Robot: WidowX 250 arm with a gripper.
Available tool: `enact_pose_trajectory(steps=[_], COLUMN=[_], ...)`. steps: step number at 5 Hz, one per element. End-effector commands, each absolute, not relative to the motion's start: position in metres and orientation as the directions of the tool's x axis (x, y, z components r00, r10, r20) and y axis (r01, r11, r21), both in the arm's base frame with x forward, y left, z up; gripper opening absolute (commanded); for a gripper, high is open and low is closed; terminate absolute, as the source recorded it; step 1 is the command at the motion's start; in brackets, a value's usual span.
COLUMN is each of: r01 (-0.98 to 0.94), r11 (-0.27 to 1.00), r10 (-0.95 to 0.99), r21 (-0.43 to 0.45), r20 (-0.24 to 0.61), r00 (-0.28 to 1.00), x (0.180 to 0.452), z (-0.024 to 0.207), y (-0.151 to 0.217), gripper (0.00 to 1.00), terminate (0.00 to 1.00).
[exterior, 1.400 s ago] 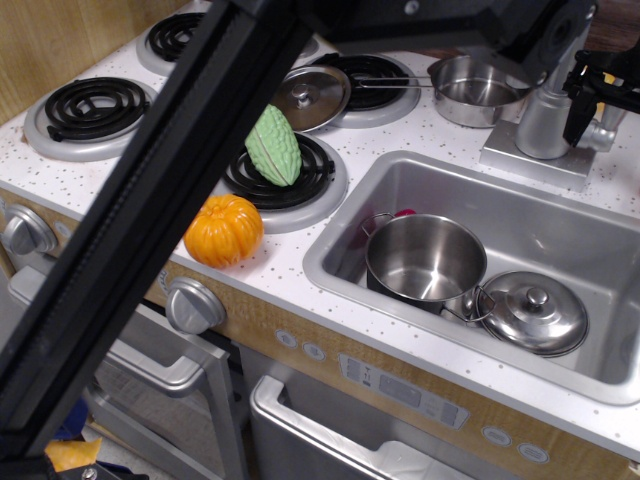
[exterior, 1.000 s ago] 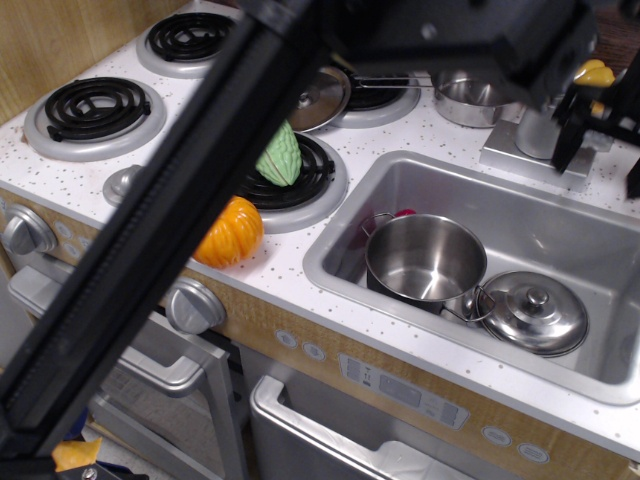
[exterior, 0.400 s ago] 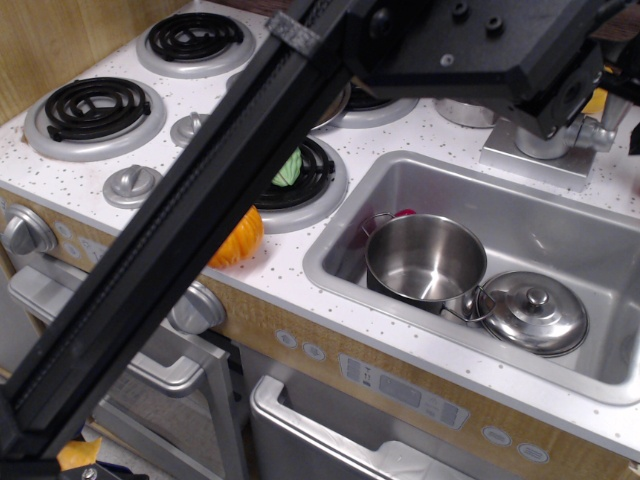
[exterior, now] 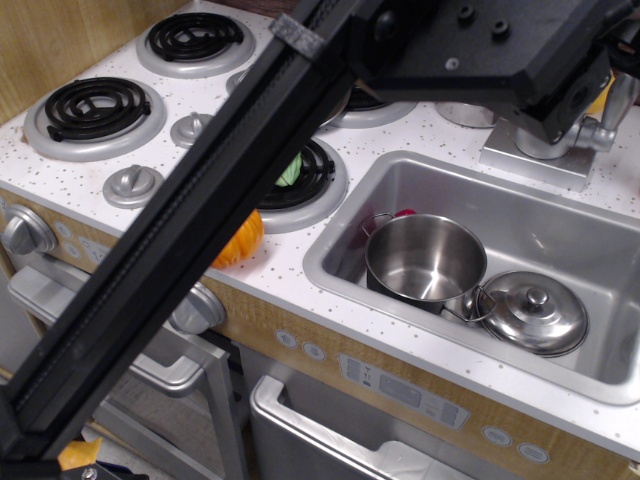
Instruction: Turn lever vertical to front
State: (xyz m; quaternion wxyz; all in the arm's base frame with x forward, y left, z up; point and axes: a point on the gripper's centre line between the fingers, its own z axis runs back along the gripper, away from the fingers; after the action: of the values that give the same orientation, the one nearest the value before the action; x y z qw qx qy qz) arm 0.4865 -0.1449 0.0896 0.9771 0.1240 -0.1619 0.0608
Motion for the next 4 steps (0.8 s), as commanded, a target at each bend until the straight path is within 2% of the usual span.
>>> enact_pose_trajectory(steps=[1,2,3,4], r01=[-0.168,-0.167,-0.167,-0.173], r11=[0.968,0.968,0.97,0.97], r10=[0.077,0.075,0.08,0.088], r21=[0.188,0.185,0.175,0.169], r20=[0.415,0.421,0.42,0.42], r00=[0.907,0.904,0.904,0.903], x=[0.5,0.507,0.512,0.51], z=[0.119,0.119,0.117,0.116], y=[-0.139,-0.135,-0.134,-0.135], gripper=[1.0,1.0,0.0,0.0], terminate=[0.0,0.0,0.0,0.0])
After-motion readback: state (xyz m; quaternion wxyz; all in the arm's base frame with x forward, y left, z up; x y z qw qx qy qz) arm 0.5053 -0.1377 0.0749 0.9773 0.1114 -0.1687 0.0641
